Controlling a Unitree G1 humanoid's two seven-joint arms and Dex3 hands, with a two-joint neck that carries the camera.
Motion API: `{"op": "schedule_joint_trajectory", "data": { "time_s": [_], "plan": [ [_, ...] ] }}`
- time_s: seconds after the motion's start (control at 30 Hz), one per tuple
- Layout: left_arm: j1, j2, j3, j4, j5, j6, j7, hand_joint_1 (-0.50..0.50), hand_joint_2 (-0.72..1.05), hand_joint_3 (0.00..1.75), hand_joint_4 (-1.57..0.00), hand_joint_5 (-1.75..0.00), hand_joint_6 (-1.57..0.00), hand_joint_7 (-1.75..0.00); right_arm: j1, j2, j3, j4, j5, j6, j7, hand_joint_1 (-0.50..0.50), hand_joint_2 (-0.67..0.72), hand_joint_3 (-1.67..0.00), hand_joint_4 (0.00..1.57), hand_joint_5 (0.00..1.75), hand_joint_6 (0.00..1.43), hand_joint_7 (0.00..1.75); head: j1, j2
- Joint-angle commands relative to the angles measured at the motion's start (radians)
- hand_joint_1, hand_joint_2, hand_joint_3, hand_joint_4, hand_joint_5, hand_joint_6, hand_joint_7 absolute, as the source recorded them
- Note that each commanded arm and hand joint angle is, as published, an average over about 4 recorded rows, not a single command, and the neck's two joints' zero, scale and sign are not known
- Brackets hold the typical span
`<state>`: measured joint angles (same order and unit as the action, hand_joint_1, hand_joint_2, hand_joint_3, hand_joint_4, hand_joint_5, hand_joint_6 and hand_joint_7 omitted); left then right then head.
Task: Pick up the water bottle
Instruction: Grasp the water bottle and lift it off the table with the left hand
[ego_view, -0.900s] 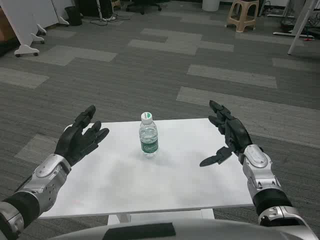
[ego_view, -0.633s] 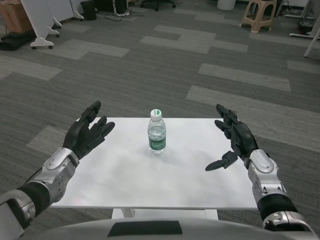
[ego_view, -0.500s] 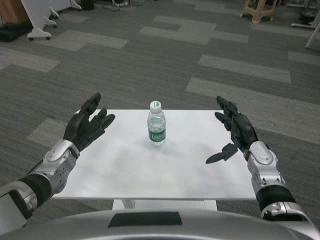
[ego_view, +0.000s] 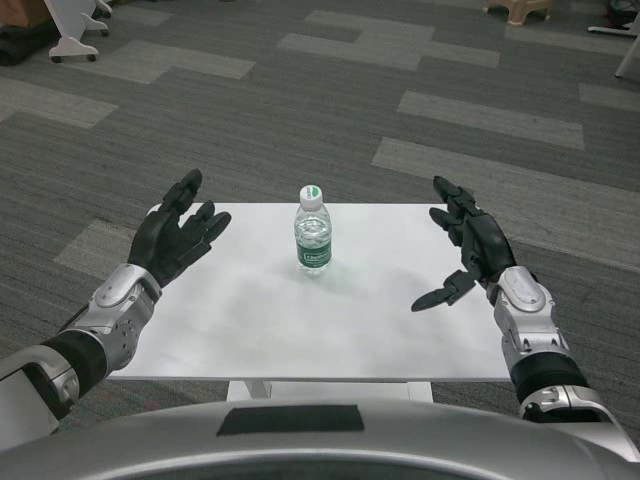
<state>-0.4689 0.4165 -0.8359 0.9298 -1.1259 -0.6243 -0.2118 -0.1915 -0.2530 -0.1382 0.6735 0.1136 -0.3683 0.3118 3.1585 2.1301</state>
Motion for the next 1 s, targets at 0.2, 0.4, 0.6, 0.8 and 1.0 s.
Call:
{"op": "schedule_joint_trajectory", "data": {
  "time_s": [0.2,0.4,0.6,0.8,1.0],
  "plan": [
    [-0.001,0.002,-0.004,0.006,-0.006,-0.013,0.005,0.5,0.94,0.09,0.0,0.0,0.0,0.0,-0.016,0.001,0.0,0.008,0.007,-0.011,0.001,-0.25,0.34,-0.32,0.0,0.48,0.0,0.0,0.005,0.019],
    [-0.004,0.003,-0.013,0.007,-0.005,-0.014,0.005,0.5,1.05,0.09,0.0,0.0,0.0,0.0,-0.018,0.001,0.004,0.012,0.008,-0.011,0.001,-0.25,0.34,-0.32,0.0,0.48,0.0,0.0,0.186,0.071],
    [-0.016,0.005,-0.022,0.02,0.005,-0.012,0.005,0.5,1.05,0.17,0.0,0.0,0.0,0.0,-0.019,0.001,0.005,0.012,0.008,-0.011,0.001,-0.25,0.34,-0.32,0.0,0.48,0.0,0.0,0.254,0.102],
    [-0.052,0.005,-0.037,0.087,0.018,-0.019,0.04,0.5,1.05,0.17,0.0,0.0,0.0,0.0,-0.027,0.001,0.013,0.019,0.008,-0.011,0.001,-0.25,0.34,-0.32,0.0,0.48,0.0,0.0,0.25,0.125],
    [-0.135,-0.007,-0.091,0.216,0.027,-0.024,0.115,0.5,1.05,0.17,0.0,0.0,0.0,0.0,-0.036,0.001,0.028,0.03,0.008,-0.011,0.001,-0.25,0.34,-0.32,0.0,0.48,0.0,0.0,0.242,0.135]
  ]
}}
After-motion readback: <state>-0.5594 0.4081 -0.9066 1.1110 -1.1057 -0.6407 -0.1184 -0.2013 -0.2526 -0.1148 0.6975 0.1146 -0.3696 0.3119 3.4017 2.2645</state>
